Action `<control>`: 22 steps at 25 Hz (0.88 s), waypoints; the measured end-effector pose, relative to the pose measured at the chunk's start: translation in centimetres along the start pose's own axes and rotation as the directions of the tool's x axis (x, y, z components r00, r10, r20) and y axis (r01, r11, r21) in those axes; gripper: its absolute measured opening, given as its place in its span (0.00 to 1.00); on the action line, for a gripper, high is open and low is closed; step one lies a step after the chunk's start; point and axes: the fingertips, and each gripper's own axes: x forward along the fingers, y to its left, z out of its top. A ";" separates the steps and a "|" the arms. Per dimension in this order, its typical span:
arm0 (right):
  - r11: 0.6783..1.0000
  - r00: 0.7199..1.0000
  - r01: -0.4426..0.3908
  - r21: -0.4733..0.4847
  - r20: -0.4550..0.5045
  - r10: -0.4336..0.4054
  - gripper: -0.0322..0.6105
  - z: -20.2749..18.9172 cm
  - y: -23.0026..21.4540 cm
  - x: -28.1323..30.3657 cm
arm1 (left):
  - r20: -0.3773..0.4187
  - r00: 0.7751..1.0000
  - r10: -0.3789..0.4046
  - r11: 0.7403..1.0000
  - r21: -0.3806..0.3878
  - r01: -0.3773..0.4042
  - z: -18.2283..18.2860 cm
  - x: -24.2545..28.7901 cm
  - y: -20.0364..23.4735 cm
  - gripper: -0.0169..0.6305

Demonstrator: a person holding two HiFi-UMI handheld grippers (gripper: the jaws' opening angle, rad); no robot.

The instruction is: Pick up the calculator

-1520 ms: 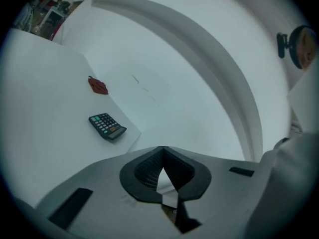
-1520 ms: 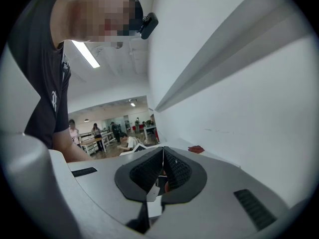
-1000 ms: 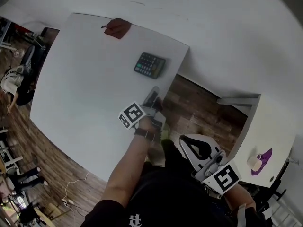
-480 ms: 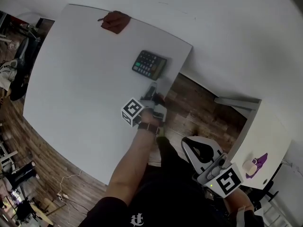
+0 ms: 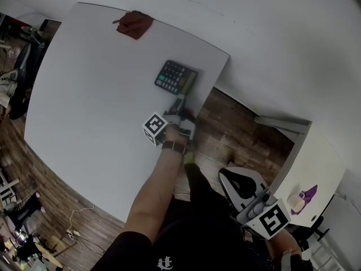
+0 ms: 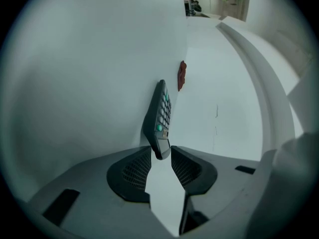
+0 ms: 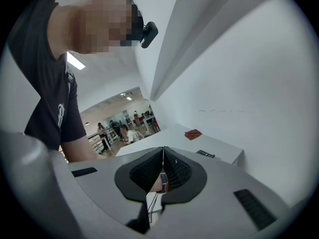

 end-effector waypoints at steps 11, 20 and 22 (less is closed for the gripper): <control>1.000 0.999 0.018 0.015 -0.036 -0.018 0.07 -1.2 -1.2 -0.4 | -0.051 0.994 -0.097 0.994 -0.054 0.094 -0.1 2.1 -0.3 0.19; 1.000 0.999 0.010 0.027 -0.043 -0.008 0.07 -1.5 -1.2 -0.7 | 0.020 0.990 -0.141 0.978 -0.150 0.143 0.8 2.0 -0.4 0.10; 1.000 0.999 0.007 0.026 -0.046 -0.006 0.07 -1.6 -1.2 -0.7 | 0.023 0.991 -0.135 0.981 -0.140 0.137 0.8 1.9 -0.4 0.10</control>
